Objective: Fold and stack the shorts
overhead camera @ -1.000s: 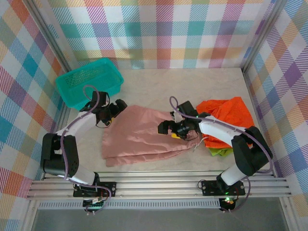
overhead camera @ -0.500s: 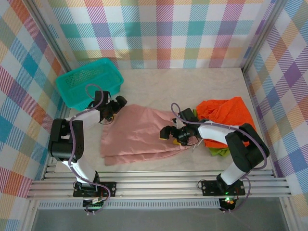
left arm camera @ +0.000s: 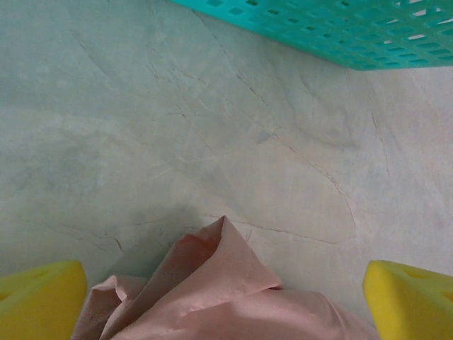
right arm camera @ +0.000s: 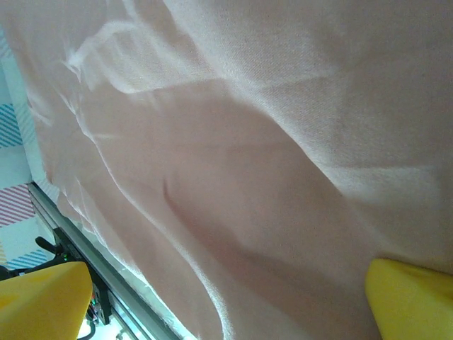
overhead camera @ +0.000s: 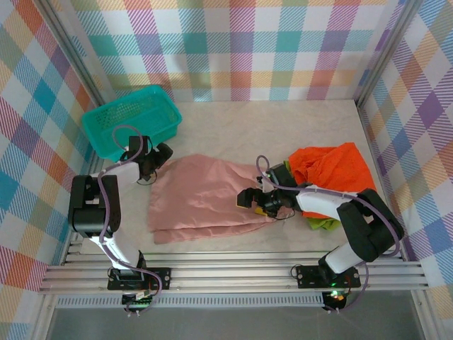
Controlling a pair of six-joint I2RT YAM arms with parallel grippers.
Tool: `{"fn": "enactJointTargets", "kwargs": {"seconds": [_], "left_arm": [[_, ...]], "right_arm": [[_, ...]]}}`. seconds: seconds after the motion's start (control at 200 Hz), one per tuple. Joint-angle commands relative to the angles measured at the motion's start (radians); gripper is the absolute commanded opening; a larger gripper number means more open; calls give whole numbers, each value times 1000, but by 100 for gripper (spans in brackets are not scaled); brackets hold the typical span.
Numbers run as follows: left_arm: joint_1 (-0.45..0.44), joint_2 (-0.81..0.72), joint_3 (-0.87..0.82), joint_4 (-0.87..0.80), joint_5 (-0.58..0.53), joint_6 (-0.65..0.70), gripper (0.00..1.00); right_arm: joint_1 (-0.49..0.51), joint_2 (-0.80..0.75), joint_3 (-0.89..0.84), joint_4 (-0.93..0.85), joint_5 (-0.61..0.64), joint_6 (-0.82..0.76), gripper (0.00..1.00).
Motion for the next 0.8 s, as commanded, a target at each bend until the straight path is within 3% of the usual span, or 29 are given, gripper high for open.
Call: {"fn": "enactJointTargets", "kwargs": {"seconds": [0.0,0.29,0.385,0.555,0.675,0.795], "left_arm": [[9,-26,-21,14,0,20,100],[-19,-399,10,-176,33,31,100],[-85,-492,9,-270,31,13,100],[-268,-571,-134,-252,47,-76,100],[-389,-571,-250,-188,9,-140,100],[-453,-537,-314,-172,-6,-171,100]], "right_arm": [[7,34,-74,-86,16,42,99],[34,-148,22,-94,54,0,100],[32,-248,62,-163,152,-73,99],[-1,-364,144,-382,347,-185,99],[-54,-374,156,-448,368,-217,100],[-109,-359,151,-475,325,-216,99]]}}
